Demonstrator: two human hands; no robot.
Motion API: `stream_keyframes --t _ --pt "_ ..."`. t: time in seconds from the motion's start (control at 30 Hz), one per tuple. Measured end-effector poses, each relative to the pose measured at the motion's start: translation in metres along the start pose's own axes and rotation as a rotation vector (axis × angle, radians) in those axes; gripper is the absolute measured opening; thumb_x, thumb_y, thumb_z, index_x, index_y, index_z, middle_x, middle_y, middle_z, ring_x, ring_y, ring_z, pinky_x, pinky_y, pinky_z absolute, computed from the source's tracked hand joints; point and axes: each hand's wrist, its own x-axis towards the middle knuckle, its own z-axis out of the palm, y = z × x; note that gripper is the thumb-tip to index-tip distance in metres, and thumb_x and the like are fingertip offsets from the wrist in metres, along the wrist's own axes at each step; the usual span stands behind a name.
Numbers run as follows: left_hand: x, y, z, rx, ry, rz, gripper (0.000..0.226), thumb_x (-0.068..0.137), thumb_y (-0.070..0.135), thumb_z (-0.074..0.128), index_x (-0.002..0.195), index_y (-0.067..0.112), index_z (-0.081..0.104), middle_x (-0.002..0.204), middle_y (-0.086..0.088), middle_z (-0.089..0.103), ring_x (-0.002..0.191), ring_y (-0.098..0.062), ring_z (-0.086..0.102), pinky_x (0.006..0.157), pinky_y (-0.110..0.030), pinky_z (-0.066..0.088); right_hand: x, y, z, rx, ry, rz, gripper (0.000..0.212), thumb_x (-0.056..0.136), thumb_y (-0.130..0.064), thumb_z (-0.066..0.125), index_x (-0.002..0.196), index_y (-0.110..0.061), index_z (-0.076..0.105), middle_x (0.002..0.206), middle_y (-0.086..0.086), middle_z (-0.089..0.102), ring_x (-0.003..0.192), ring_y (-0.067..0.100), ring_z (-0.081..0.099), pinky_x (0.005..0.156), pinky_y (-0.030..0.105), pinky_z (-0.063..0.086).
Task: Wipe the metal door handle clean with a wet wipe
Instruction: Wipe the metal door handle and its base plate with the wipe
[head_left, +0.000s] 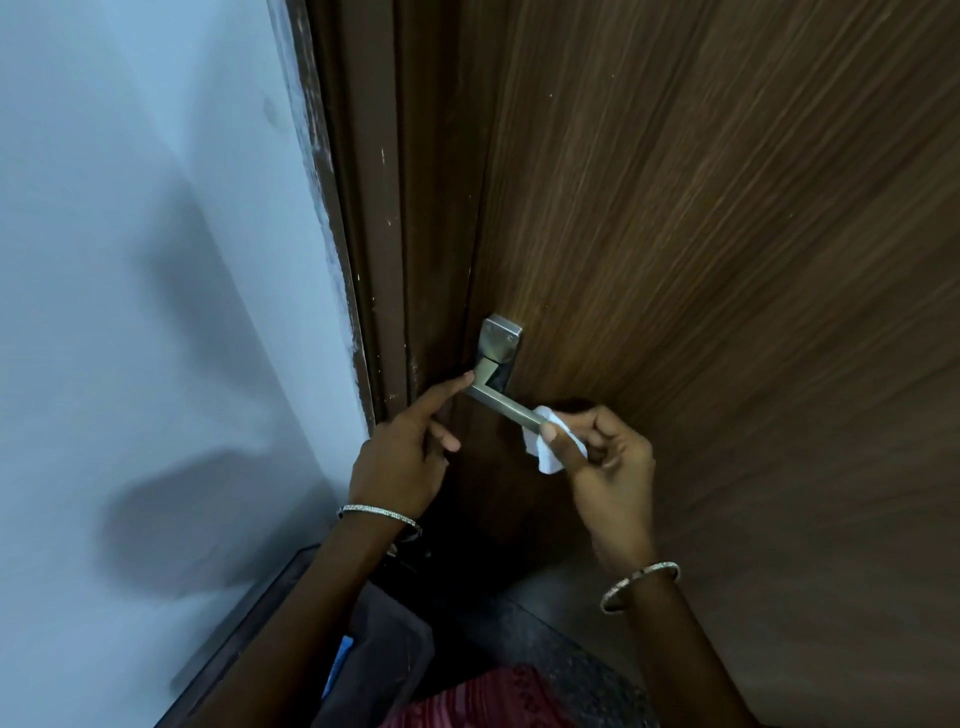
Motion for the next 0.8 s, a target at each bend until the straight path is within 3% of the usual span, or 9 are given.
stream_keyframes --t 0.1,0.23,0.3,0.37,0.47,0.53,0.6,0.8 --pt "0.003 -0.001 -0.003 -0.011 -0.022 -0.018 0.077 0.089 -0.005 0.052 0.138 0.053 0.042 0.080 0.011 0.070 0.074 -0.009 0.068 0.080 -0.039 0.060 -0.008 -0.001 0.005 0.462 0.069 0.330 0.003 0.087 -0.007 0.073 0.086 -0.006 0.070 0.075 0.009 0.067 0.075 0.014 0.067 0.073 0.030 0.057" --pt "0.003 -0.001 -0.003 -0.016 -0.032 -0.022 0.080 0.088 -0.006 0.051 0.137 0.057 0.041 0.078 0.011 0.071 0.073 -0.009 0.068 0.079 -0.039 0.060 -0.006 -0.005 0.008 0.944 0.113 0.736 0.008 0.088 -0.004 0.065 0.096 -0.001 0.067 0.098 0.011 0.075 0.096 0.022 0.074 0.073 0.036 0.064" --pt "0.002 -0.003 -0.003 -0.020 -0.039 -0.022 0.083 0.087 -0.007 0.051 0.135 0.060 0.040 0.077 0.011 0.071 0.073 -0.009 0.068 0.080 -0.040 0.060 -0.003 -0.009 0.011 1.102 0.113 0.858 0.011 0.095 0.002 0.057 0.099 0.004 0.067 0.098 0.014 0.077 0.093 0.026 0.076 0.070 0.040 0.065" --pt "0.003 -0.004 -0.003 -0.011 -0.041 -0.021 0.085 0.087 -0.006 0.050 0.134 0.063 0.038 0.075 0.013 0.071 0.071 -0.008 0.068 0.081 -0.040 0.060 0.000 -0.013 0.015 1.218 0.119 0.930 0.013 0.095 0.006 0.054 0.100 0.007 0.066 0.102 0.013 0.076 0.104 0.028 0.073 0.073 0.046 0.064" --pt "0.004 -0.005 -0.002 -0.014 -0.038 -0.024 0.085 0.087 -0.006 0.047 0.132 0.065 0.037 0.073 0.013 0.071 0.064 -0.004 0.068 0.079 -0.038 0.061 0.004 -0.019 0.020 1.304 0.100 0.981 0.019 0.093 0.009 0.050 0.107 0.010 0.063 0.124 0.018 0.068 0.125 0.037 0.061 0.089 0.052 0.054" --pt "0.004 -0.005 -0.002 -0.018 -0.043 -0.035 0.084 0.088 -0.006 0.046 0.133 0.065 0.037 0.073 0.012 0.071 0.064 -0.004 0.068 0.079 -0.039 0.061 0.004 -0.020 0.024 1.365 0.040 1.001 0.032 0.093 0.006 0.047 0.123 0.013 0.057 0.129 0.026 0.064 0.127 0.044 0.057 0.098 0.054 0.050" --pt "0.004 -0.005 -0.002 -0.015 -0.054 -0.037 0.084 0.089 -0.006 0.047 0.134 0.064 0.036 0.073 0.011 0.071 0.067 -0.008 0.068 0.079 -0.040 0.061 0.003 -0.021 0.030 1.432 0.005 1.017 0.035 0.096 0.000 0.042 0.124 0.016 0.056 0.128 0.032 0.063 0.128 0.046 0.056 0.105 0.054 0.046" --pt "0.003 -0.004 -0.005 -0.004 -0.089 -0.043 0.087 0.086 -0.005 0.048 0.136 0.064 0.033 0.066 0.007 0.068 0.064 -0.012 0.067 0.077 -0.041 0.061 0.010 -0.025 0.053 1.477 -0.031 1.053 0.042 0.088 -0.004 0.041 0.119 0.015 0.061 0.124 0.033 0.065 0.118 0.046 0.061 0.102 0.054 0.047"
